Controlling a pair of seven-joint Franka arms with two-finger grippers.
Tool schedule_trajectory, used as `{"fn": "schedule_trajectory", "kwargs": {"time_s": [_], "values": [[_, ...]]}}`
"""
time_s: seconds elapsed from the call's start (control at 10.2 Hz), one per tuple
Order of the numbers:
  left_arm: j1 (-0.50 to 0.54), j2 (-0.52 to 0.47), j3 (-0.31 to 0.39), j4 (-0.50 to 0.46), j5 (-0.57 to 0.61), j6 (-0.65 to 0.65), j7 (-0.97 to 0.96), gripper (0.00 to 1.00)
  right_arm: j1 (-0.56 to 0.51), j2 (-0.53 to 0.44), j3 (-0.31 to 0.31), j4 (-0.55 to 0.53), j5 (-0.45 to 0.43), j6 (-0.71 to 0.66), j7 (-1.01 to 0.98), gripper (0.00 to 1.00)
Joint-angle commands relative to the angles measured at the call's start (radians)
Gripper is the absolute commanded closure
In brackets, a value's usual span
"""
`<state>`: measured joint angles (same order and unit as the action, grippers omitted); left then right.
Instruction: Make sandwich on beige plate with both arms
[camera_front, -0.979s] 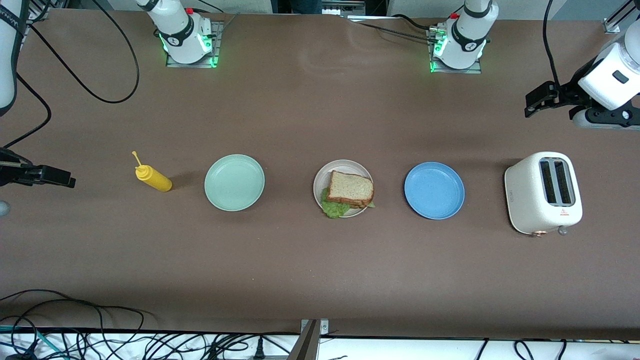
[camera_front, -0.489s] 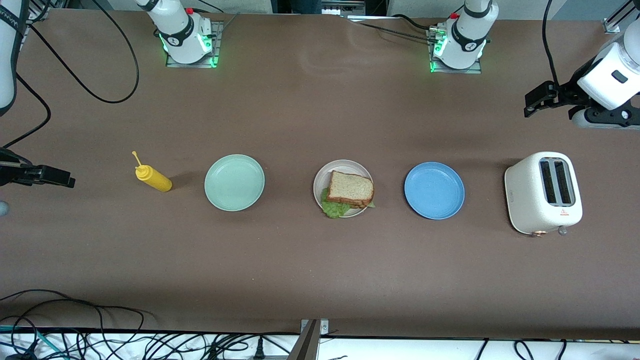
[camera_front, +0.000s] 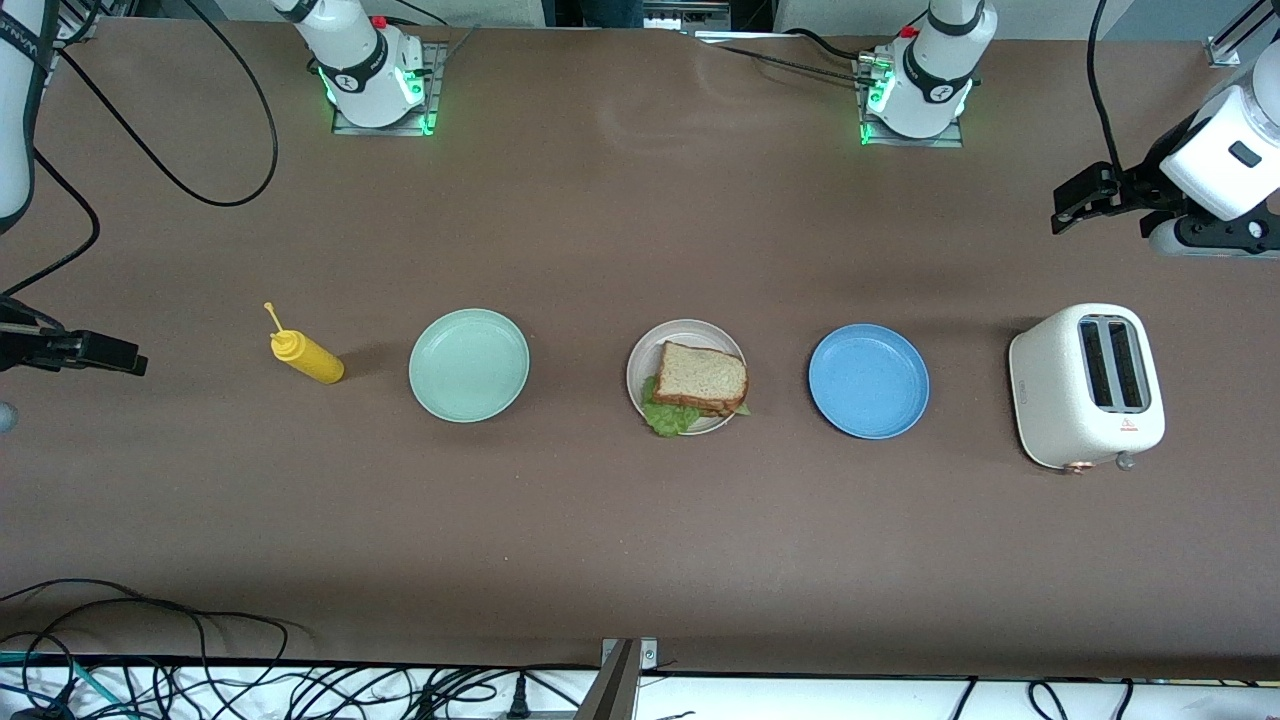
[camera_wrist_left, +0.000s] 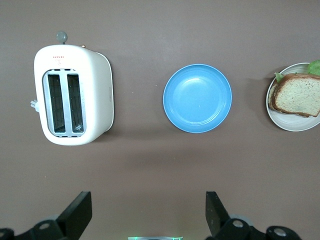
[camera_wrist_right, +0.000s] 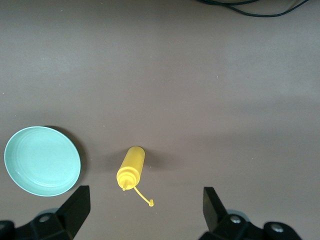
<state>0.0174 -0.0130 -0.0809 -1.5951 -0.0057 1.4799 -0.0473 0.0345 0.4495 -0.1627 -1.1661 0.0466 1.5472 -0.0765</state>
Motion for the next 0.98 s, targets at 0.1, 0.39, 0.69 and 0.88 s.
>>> {"fn": "schedule_trajectory", "kwargs": {"time_s": [0.1, 0.39, 0.69, 0.88], "values": [[0.004, 0.008, 0.0, 0.029, -0.007, -0.026, -0.006, 0.0, -0.001, -0.006, 0.006, -0.004, -0.005, 0.007, 0.009, 0.0], [0.004, 0.008, 0.0, 0.029, -0.008, -0.026, -0.006, 0.0, 0.004, -0.006, 0.014, -0.003, -0.001, 0.005, 0.012, 0.0], [0.004, 0.008, 0.0, 0.029, -0.008, -0.026, -0.006, 0.0, 0.031, -0.006, 0.012, -0.004, 0.056, -0.002, 0.185, 0.0], [0.004, 0.008, 0.0, 0.029, -0.008, -0.027, -0.006, 0.0, 0.056, -0.008, 0.014, -0.004, 0.117, -0.007, 0.227, 0.0]]}}
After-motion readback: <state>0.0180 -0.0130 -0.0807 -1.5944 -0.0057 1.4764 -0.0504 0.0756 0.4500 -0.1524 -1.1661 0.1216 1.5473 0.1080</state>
